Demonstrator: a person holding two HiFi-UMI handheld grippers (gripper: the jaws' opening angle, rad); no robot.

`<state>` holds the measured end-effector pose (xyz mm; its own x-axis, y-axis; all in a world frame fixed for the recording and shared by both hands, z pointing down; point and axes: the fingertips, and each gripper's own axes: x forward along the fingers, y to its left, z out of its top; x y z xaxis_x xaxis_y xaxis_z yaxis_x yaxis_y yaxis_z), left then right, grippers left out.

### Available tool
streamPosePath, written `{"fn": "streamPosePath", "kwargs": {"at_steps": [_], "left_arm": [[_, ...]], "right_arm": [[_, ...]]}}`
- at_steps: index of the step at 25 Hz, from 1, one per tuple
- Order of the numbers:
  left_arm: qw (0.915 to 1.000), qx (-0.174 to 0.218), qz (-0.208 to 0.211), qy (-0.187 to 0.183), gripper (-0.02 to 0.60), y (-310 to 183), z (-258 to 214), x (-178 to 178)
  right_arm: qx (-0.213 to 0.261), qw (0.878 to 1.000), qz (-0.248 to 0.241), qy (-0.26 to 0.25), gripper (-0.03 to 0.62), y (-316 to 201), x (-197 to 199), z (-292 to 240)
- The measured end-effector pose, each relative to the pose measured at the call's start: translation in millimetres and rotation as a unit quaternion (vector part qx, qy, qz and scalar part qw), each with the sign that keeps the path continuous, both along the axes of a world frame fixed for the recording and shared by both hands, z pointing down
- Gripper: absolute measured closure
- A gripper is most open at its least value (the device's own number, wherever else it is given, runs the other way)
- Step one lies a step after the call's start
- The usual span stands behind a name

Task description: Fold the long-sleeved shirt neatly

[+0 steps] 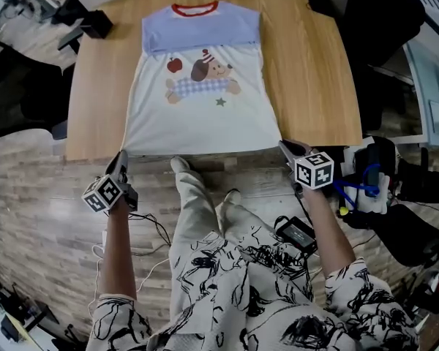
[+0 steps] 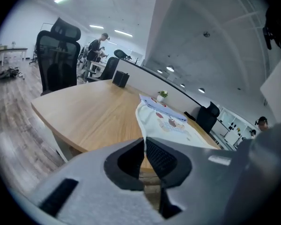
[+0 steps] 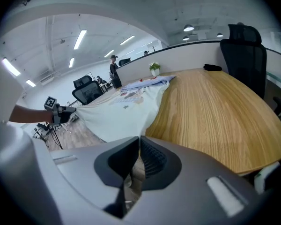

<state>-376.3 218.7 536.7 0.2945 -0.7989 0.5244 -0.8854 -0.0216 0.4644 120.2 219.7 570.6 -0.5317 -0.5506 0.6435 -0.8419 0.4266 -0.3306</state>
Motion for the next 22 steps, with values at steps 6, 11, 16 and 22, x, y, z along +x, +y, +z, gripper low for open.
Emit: {"fn": "streamPosePath", "kwargs": {"at_steps": [6, 11, 16, 22], "left_arm": [[0.9987, 0.048, 0.0, 0.014, 0.561, -16.1, -46.6, -4.5], [0.9944, 0.089, 0.005, 0.057, 0.561, -44.6, -90.8, -0.9], [0.9858, 0.14, 0.015, 0.091, 0.561, -97.1, -137.3, -5.8], [0.9816, 0.162, 0.059, 0.082, 0.561, -160.2, -177.3, -13.5]], "right_arm": [[0.051, 0.997, 0.023, -0.047, 0.576, -12.9, -1.5, -47.1], [0.102, 0.989, 0.071, -0.082, 0.576, -36.2, 5.8, -98.4], [0.171, 0.976, 0.108, -0.086, 0.574, -79.4, 7.2, -157.4], [0.218, 0.964, 0.137, -0.071, 0.574, -137.3, 2.3, -205.8]]}}
